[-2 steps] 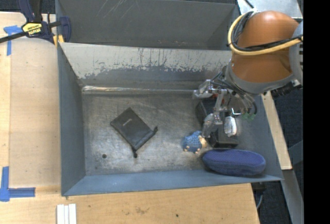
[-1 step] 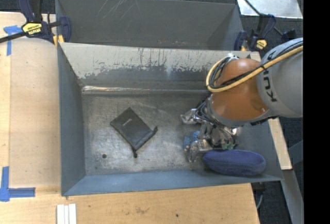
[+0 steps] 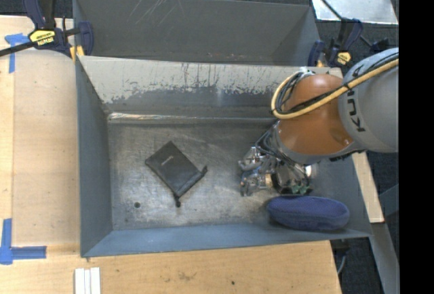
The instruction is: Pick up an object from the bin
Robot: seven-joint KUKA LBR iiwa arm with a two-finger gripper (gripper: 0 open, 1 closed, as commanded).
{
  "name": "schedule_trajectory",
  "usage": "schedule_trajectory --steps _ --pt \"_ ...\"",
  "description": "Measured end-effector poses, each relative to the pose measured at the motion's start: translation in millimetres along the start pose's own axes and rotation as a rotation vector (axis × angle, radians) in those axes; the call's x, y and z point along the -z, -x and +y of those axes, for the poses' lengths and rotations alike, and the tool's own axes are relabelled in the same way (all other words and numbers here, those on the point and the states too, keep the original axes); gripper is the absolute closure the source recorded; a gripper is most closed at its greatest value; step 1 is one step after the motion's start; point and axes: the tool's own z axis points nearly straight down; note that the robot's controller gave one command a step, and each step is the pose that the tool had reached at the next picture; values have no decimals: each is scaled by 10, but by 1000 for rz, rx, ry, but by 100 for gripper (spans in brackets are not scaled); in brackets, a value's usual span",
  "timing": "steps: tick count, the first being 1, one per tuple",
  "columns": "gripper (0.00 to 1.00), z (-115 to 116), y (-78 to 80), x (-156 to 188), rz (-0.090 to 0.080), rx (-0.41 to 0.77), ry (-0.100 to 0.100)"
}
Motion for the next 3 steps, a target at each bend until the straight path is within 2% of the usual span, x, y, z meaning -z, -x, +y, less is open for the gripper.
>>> schedule_trajectory --steps 1,2,3 --pt "100 -348 -210 1724 10 204 0" --pt "0 -340 -222 1681 19 204 3" --pt "0 -176 -248 1107 24 -90 0"
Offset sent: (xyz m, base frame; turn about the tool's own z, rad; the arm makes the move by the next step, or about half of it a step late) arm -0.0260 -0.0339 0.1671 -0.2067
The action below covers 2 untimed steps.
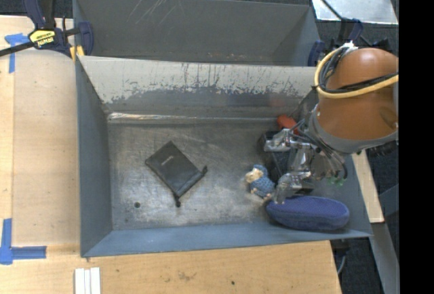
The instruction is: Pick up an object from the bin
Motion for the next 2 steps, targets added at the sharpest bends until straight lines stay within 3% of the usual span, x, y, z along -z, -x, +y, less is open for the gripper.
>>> schedule_trajectory --steps 1,2 --pt "0 -77 239 -1087 -3 224 0" --pt "100 -73 251 -1058 -8 223 0"
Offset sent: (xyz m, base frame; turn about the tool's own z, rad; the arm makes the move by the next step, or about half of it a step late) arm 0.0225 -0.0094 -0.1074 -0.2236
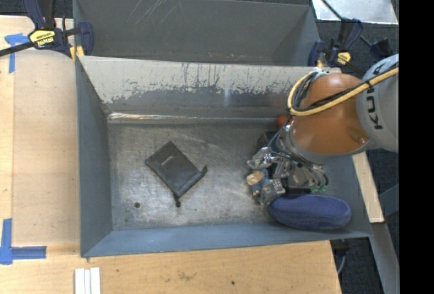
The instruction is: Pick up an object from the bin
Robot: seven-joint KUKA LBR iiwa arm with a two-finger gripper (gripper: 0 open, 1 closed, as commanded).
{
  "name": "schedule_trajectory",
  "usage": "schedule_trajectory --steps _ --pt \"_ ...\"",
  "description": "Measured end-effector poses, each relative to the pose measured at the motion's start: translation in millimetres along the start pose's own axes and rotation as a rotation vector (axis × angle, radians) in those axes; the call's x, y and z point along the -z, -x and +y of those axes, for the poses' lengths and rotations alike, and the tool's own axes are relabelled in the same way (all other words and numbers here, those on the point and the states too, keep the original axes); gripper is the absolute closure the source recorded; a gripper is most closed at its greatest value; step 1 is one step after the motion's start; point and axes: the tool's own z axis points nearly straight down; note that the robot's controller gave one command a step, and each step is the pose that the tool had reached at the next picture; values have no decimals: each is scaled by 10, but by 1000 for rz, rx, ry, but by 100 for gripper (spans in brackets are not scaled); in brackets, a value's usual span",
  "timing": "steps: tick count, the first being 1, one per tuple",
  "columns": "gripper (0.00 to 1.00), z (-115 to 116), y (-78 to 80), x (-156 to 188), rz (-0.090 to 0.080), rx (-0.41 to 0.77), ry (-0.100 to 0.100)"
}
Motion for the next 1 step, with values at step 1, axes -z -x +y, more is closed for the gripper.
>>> schedule_trajectory --steps 1 --pt "100 -74 93 1839 -3 454 -3"
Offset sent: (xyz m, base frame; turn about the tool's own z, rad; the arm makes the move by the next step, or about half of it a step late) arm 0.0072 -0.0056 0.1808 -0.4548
